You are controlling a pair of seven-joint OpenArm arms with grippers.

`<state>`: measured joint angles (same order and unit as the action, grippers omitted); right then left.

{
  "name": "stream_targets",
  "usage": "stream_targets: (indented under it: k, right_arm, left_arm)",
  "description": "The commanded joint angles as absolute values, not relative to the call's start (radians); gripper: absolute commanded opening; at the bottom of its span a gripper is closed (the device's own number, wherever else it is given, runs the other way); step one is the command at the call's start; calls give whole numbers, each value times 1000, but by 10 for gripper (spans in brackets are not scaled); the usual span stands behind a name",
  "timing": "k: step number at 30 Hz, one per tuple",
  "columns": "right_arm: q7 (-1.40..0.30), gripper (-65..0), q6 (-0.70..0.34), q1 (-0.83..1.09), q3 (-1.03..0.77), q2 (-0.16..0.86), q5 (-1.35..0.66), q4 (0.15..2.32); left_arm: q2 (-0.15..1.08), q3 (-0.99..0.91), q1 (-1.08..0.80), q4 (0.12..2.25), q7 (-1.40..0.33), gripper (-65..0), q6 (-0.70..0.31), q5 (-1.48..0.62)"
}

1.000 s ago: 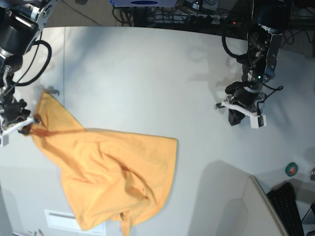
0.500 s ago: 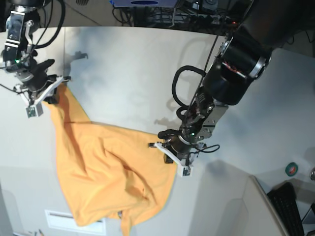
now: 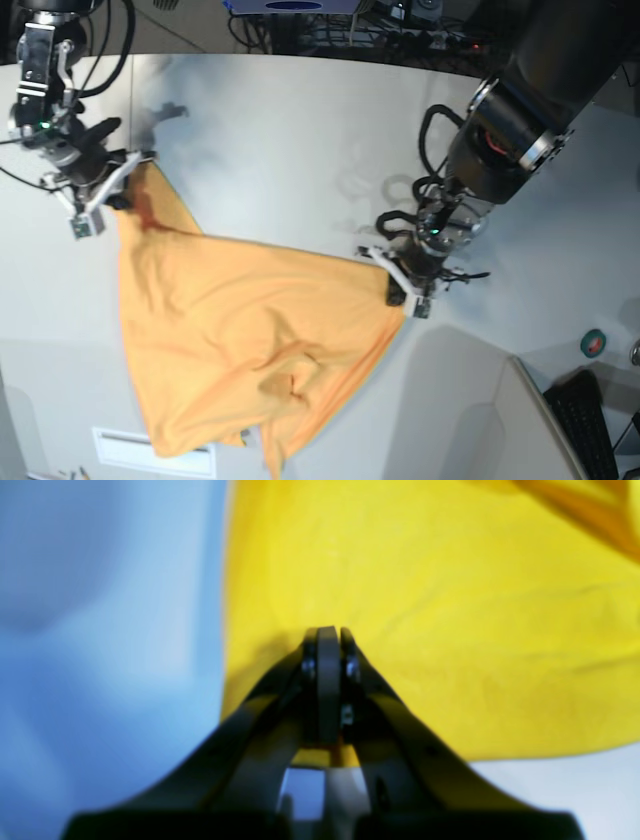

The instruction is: Layout the t-shirt on the table in an organized manner, then fold the t-shirt properly

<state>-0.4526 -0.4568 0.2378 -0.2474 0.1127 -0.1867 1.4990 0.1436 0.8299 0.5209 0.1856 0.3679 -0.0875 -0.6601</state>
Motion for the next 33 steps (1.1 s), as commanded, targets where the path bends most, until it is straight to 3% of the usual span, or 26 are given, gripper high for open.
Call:
stream_targets:
  k: [1,12,18,28,33]
  right_arm:
    - [-429,-650,-467,240,-219,114,-202,1532]
    - [-430,-650,-458,243,176,96,-202,1689]
    - [-486,-650,-458,185,180,102,-202,1704]
    - [-579,-650,-458,117,352,61,-202,1692]
    - [-581,-650,-458,73,421,35,-202,1555]
  left_arm:
    - [203,829,473,170,159,-650,-39,-648]
    - [433,530,216,499,119,-650,-39,-682]
    - [470,317,105,803,-62,-650,-39,-676]
    - [496,134,44,1001,-203,-650,-41,-674]
    - [509,-25,-56,1138,-272,-650,-45,-684]
